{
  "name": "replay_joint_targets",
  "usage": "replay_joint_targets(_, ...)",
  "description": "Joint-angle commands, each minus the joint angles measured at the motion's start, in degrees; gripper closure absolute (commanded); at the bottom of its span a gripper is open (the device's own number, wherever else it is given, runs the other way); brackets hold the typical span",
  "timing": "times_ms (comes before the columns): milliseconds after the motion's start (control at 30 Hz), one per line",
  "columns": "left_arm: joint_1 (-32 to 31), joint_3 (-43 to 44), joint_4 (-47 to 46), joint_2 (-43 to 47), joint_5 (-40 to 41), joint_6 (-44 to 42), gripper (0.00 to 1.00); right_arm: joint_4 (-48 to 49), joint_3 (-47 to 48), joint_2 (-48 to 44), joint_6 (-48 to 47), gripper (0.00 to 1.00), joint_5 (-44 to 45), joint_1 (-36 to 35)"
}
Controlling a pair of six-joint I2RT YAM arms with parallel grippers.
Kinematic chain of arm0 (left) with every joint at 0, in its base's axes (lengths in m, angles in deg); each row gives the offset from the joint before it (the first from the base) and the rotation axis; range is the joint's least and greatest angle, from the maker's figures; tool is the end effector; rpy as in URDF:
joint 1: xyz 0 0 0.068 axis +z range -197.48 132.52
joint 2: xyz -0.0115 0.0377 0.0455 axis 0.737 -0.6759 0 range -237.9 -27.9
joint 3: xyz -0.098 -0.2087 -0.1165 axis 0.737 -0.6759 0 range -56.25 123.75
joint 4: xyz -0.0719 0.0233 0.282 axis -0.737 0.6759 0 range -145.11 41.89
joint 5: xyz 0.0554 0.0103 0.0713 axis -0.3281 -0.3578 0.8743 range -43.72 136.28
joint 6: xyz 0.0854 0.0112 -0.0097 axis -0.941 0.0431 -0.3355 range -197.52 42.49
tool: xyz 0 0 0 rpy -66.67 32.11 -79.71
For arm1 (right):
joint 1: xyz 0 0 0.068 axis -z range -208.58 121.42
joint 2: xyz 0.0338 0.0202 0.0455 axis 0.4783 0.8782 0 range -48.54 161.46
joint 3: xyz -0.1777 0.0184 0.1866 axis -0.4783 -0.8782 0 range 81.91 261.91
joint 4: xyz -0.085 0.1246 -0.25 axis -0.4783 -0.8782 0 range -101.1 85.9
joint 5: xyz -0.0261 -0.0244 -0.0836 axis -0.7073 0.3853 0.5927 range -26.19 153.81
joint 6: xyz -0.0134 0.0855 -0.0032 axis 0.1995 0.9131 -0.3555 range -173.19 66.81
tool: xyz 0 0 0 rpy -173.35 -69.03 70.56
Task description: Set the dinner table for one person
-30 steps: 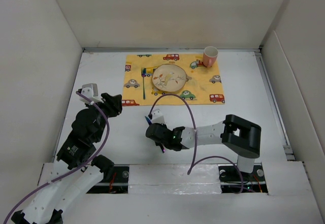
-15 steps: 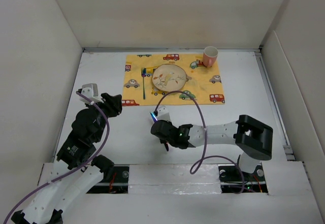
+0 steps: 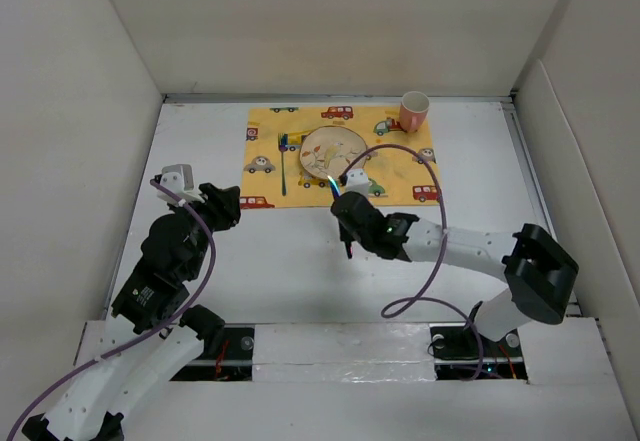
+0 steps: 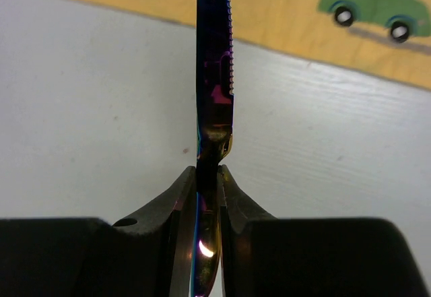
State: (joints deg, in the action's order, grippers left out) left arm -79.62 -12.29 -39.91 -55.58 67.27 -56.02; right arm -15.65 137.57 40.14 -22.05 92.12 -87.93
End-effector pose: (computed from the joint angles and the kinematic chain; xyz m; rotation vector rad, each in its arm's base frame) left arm 0.1792 -0.0802 0.3672 -0.1470 1.5642 -0.4545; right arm 0.2251 0.3086 0.1624 -0.3163 2.2281 0.2679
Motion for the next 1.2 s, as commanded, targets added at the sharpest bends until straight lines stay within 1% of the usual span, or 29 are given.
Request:
replay_joint_targets(0, 0.15, 0.42, -3.07, -0.18, -0.69, -0.58, 0.64, 0.30, 2.43, -3.34, -4.15, 1.00, 0.78, 5.53)
replay_joint_targets(33, 0.15, 0.51, -3.16, -0.27, -0.95, -0.58, 0.64, 1.52, 3.74, -3.17, -6.24, 1.00, -0.62, 10.00)
replay_joint_targets(67, 0.15, 0.51, -3.16, -0.27, -0.95, -0.58, 0.64, 1.53, 3.76, -3.17, -6.26, 1.00, -0.63, 10.05)
replay_joint_targets(133, 0.15, 0.42, -3.33, -0.18, -0.87, -0.67, 0.64, 1.97, 5.94, -2.29, -7.58, 1.00, -1.24, 13.02)
replay_joint_targets(167, 0.15, 0.42, -3.16, -0.18, -0.87, -0.75, 0.64, 1.88, 7.00, -0.90, -7.93, 1.00, -1.77, 15.82)
replay_joint_targets(267, 0.15, 0.33, -3.07, 0.08, -0.96, -0.67, 0.64, 3.11, 10.16, 1.57, -9.77, 1.00, -2.39, 19.79)
replay_joint_targets(300, 0.15, 0.33, -3.16, 0.35, -0.87, -0.67, 0.64, 3.20, 11.22, 3.41, -10.47, 1.00, -3.35, 22.50)
replay_joint_targets(433, 0.15, 0.33, -2.90, 0.44, -1.04, -0.67, 0.64, 3.99, 16.05, 8.51, -12.41, 1.00, -6.78, 28.49)
replay_joint_targets(467, 0.15, 0.24, -3.07, 0.70, -0.96, -0.75, 0.63, 3.73, 19.54, 10.70, -13.20, 1.00, -8.26, 30.33)
replay_joint_targets(533, 0.15, 0.24, -3.16, 0.70, -0.87, -0.84, 0.63, 3.90, 20.53, 12.64, -13.64, 1.00, -8.62, 31.57)
replay_joint_targets(767, 0.15, 0.16, -2.90, 0.70, -0.34, -0.75, 0.63, 1.71, 29.32, 22.14, -17.24, 1.00, -13.89, 37.37)
replay_joint_targets(800, 0.15, 0.16, -2.81, 0.70, -0.43, -0.75, 0.63, 0.92, 32.03, 23.28, -17.60, 1.00, -14.25, 37.90)
replay_joint_targets(867, 0.15, 0.24, -2.98, 0.52, -0.43, -0.84, 0.64, -1.79, 34.59, 26.43, -18.56, 1.00, -15.04, 38.69)
replay_joint_targets(967, 0.15, 0.33, -2.90, 0.17, 0.01, -0.93, 0.63, -2.16, 36.89, 28.73, -19.96, 1.00, -15.65, 39.31)
replay_joint_targets(1167, 0.15, 0.42, -3.07, -0.18, 0.54, -0.93, 0.63, -6.11, 43.82, 32.60, -21.29, 1.00, -17.06, 40.54)
